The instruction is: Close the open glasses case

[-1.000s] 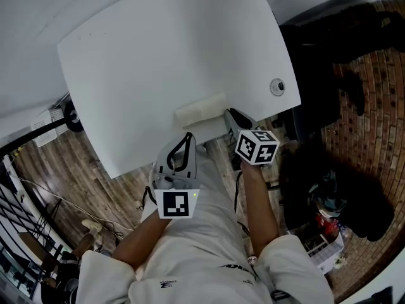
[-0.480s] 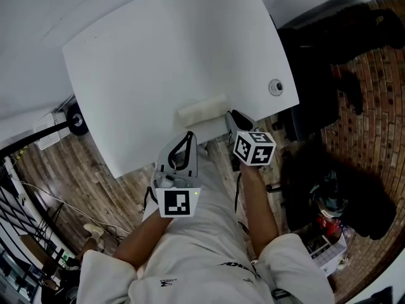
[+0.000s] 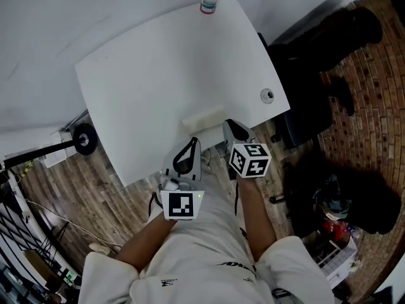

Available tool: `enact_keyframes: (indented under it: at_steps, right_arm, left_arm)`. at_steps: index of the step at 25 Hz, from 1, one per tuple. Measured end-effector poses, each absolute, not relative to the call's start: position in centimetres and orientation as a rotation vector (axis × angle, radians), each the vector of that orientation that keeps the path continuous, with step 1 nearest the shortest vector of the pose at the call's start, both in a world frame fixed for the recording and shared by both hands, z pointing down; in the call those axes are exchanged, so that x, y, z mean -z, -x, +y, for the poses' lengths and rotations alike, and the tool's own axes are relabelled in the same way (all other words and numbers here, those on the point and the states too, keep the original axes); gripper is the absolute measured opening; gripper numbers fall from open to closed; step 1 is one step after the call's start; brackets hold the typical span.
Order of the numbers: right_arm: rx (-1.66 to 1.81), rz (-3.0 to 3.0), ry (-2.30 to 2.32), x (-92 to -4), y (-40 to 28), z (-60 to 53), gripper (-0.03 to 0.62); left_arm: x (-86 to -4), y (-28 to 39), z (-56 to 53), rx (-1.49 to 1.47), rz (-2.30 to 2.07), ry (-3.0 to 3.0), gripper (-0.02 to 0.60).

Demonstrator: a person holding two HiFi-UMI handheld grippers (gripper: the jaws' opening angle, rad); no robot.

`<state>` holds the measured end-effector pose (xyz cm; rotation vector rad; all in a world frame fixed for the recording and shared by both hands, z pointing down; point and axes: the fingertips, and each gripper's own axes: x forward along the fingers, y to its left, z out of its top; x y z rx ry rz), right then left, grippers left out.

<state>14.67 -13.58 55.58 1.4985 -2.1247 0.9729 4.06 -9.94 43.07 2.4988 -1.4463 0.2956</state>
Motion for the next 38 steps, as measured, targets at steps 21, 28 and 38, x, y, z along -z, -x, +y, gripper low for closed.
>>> enact_keyframes:
  at_steps: [21, 28, 38]
  right_arm:
    - [-0.647, -2.408, -1.714, -37.7, -6.7, -5.8, -0.003]
    - [-0.562, -2.451, -1.765, -34.9, -5.8, -4.5, -0.003]
    - [-0.467, -2.49, -1.795, -32.6, -6.1, -4.7, -0.003]
  left_arm:
    - [-34.9, 0.0, -5.3, -0.223, -1.319, -2.642, -0.002]
    - [-32.6, 1.4, -5.2, -0.194, -1.352, -2.682, -0.002]
    - [-31.0, 0.9, -4.9, -0.147, -1.359, -2.739, -0.002]
